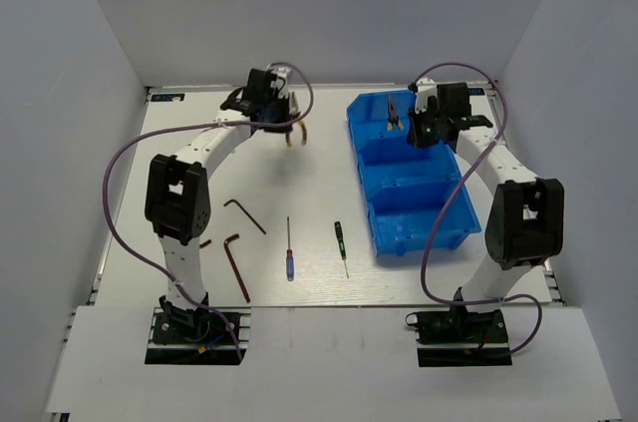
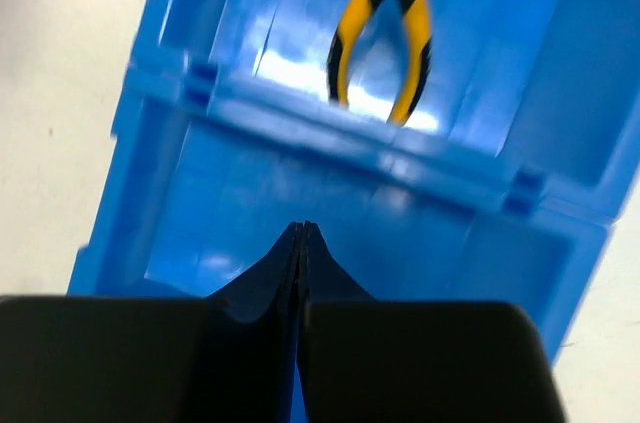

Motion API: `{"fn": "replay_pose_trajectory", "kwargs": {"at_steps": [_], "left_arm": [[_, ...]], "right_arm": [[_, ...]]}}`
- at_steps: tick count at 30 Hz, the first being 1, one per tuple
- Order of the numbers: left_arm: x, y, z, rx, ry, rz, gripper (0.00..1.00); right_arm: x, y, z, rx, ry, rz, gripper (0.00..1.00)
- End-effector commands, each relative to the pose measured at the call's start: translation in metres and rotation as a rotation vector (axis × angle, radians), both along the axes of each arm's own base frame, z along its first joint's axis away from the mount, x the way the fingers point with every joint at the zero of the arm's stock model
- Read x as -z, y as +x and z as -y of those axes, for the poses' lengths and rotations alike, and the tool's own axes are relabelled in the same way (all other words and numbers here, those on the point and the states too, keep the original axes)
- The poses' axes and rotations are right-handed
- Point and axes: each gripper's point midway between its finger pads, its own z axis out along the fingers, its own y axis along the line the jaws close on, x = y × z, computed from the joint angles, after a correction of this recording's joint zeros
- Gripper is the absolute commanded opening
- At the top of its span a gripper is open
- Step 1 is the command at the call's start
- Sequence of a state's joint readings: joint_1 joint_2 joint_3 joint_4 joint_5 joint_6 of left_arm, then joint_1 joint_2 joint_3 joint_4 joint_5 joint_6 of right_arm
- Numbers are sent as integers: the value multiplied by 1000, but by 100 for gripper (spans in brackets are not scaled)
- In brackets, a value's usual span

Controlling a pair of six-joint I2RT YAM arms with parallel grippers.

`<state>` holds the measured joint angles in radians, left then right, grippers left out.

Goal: Sort the tools into containers

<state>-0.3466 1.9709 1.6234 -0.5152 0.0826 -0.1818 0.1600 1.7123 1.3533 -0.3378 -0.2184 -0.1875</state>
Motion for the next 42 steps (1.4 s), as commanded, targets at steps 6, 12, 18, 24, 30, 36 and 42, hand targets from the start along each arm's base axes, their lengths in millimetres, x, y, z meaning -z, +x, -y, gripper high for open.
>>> {"fn": "replay_pose_trajectory", "kwargs": {"at_steps": [6,12,18,24,30,36,42], "left_arm": [[-88,56,128,228,-303,245,0],[-105,76,179,223,-445,344,0],[-107,93,218,187,-516,410,0],[-94,86,240,176,-553,381,2],[-77,71,262,227,-554,335,64],[-99,69,251,221,-500,375,76],[-150,41,191,132,-323,426,10]], "right_arm": [[-7,-35,-1,-7,85,-24,0],[-14,-47,1,6,134,-29,0],[-19,-54,-1,12,178,-44,0],[-10,-62,3,26,192,-72,0],[-7,-64,4,3,193,-69,20],[-12,-69,-11,-106,235,-58,36],[-43,-102,-57,-446,353,-21,30]]}}
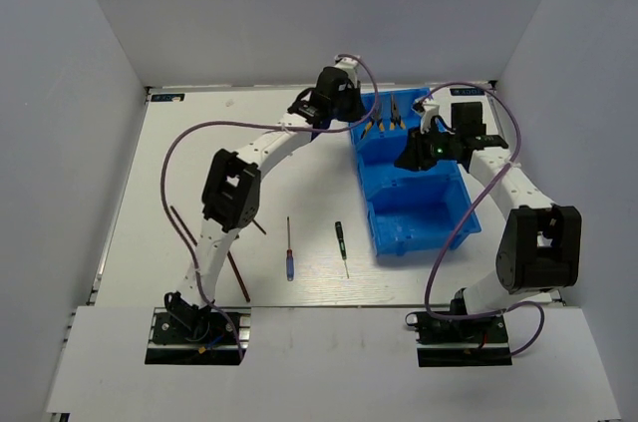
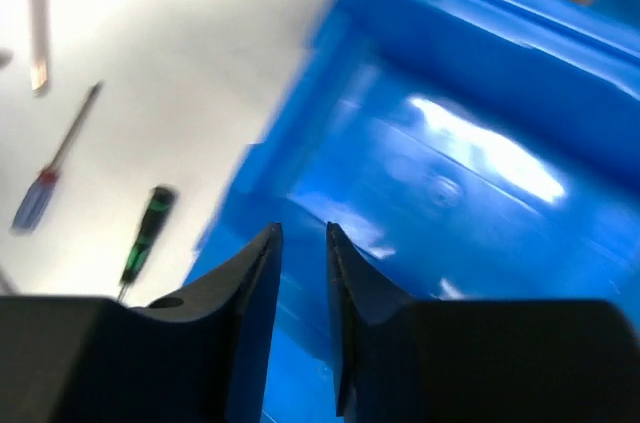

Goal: Sort the tools into containers

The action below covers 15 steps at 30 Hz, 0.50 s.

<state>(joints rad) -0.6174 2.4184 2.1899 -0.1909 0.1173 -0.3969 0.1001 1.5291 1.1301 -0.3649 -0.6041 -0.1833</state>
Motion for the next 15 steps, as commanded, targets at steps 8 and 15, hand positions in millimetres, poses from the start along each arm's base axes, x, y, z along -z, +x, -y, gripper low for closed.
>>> {"fn": "replay_pose_trajectory", "kwargs": {"at_steps": [8,15], "left_arm": [[-18,-185,-206,-341,319,-209,29],[12,-284,-260,-397,217,-349,68]], "right_arm": [[8,-101,-100,-448,-48,-23,15],[52,-138,-148,-365,-261,-137,48]]}}
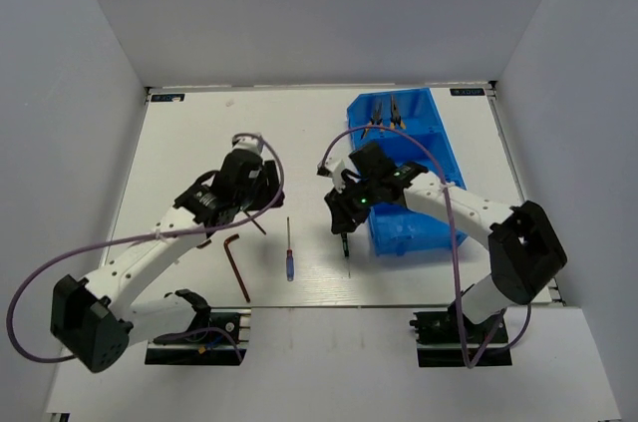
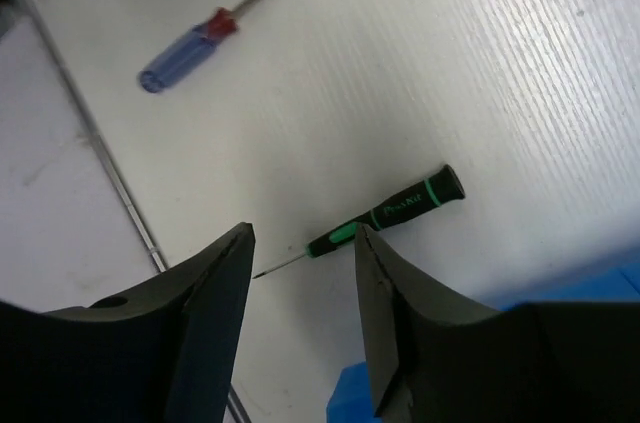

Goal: Sort the tools into containers

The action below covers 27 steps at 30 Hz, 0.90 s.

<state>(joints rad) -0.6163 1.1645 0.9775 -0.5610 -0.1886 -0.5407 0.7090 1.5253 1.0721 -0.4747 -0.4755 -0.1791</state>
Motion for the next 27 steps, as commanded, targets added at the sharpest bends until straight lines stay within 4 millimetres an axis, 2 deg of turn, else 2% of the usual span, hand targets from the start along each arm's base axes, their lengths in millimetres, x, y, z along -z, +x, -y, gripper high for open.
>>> {"fn": "replay_pose_trajectory", "kwargs": {"at_steps": [1,3,5,7,11,13,18,22,25,27], "left_arm": [[35,-34,-19,-69,-10,-122,68],[37,-42,-18,-51,-6,-142,68],[35,-46,-16,-35,-4,-154,68],[38,-50,-18,-35,9,-170,68],[44,-57,-9,8,1,-195,68],[51,-61,-8,16,13,-211,68],[52,-65,1,42,-8,-216,69],[57,-73,3,59,-3,-240,69],[67,-80,-1,52,19,-265,69],[79,-88,-4,52,35,-293,66]], "right_arm": [[20,16,1,160,-150,18,52],[28,29,7,235,-222,83,53],[38,29,12,248,-265,89,57],[47,34,19,282,-316,107,57],[66,27,24,317,-367,58,57],[70,24,22,315,-371,36,56],[82,17,12,335,-378,-20,53],[97,14,17,366,-425,-41,47],[104,6,19,361,-447,-60,42],[110,8,25,376,-483,-37,39]]}}
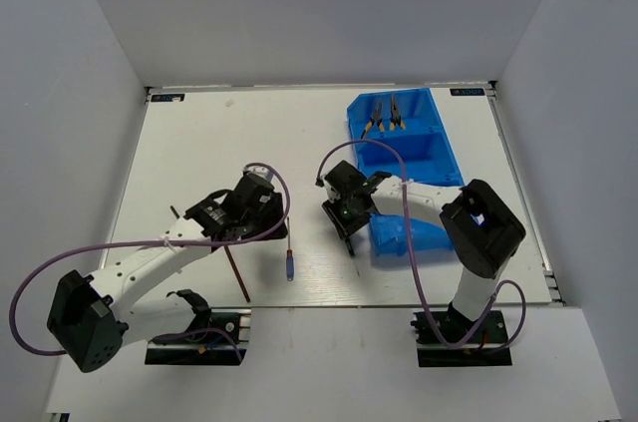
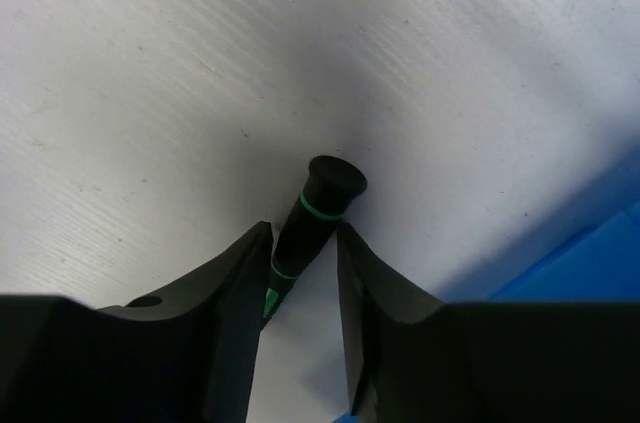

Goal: Sort the tools into containers

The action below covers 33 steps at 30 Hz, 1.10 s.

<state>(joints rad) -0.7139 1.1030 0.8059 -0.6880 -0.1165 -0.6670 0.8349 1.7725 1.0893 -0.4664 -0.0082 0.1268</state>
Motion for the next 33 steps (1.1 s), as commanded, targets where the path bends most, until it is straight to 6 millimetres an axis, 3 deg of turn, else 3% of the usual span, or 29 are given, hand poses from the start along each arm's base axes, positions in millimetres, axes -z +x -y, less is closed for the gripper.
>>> {"fn": "replay_pose_trajectory", "kwargs": {"at_steps": [1,3,5,6,7,9,10,11,13,15,18,21,22,24,25,26,28,32,33], "left_arm": [[14,-15,-3,9,17,-43,64],[21,-20,-4,6,17,-66,62],[27,-24,3,37,15,-73,61],[31,-28,3,33,12,-90,61],[33,-29,6,47,16,-94,61],[43,-33,8,51,33,-119,61],[44,-35,12,66,33,-118,62],[46,-37,13,75,40,-124,62],[48,-36,19,81,31,-121,63],[51,-39,24,92,46,-129,64],[49,-40,31,100,40,-120,67],[52,-37,36,94,37,-115,69],[54,-38,40,96,33,-118,69],[58,-36,42,96,55,-116,69],[59,-35,44,96,58,-119,69],[61,-34,45,96,60,-120,69],[62,-30,53,94,63,-118,69],[70,-31,59,99,92,-136,69],[71,-29,61,99,94,-137,69]], "right_arm": [[16,-4,7,40,-68,-20,38],[25,-11,11,57,-99,-75,26],[20,-5,7,62,-90,-69,14],[13,0,3,62,-70,-62,1],[4,9,-2,34,-47,-28,0],[-31,22,-27,-15,85,-5,0],[-53,35,-28,-64,135,51,0],[-81,48,-43,-92,209,98,0],[-105,67,-44,-166,264,172,0],[-146,87,-53,-218,324,276,0],[-173,120,-27,-239,319,366,0],[-179,142,6,-338,218,463,0],[-177,146,18,-348,173,471,0],[-165,161,67,-371,40,456,0],[-163,161,68,-387,32,456,0],[-162,174,93,-337,22,458,0],[-154,180,115,-374,-10,457,0],[-130,188,136,-468,-36,507,0],[-133,195,139,-472,-36,549,0]]}}
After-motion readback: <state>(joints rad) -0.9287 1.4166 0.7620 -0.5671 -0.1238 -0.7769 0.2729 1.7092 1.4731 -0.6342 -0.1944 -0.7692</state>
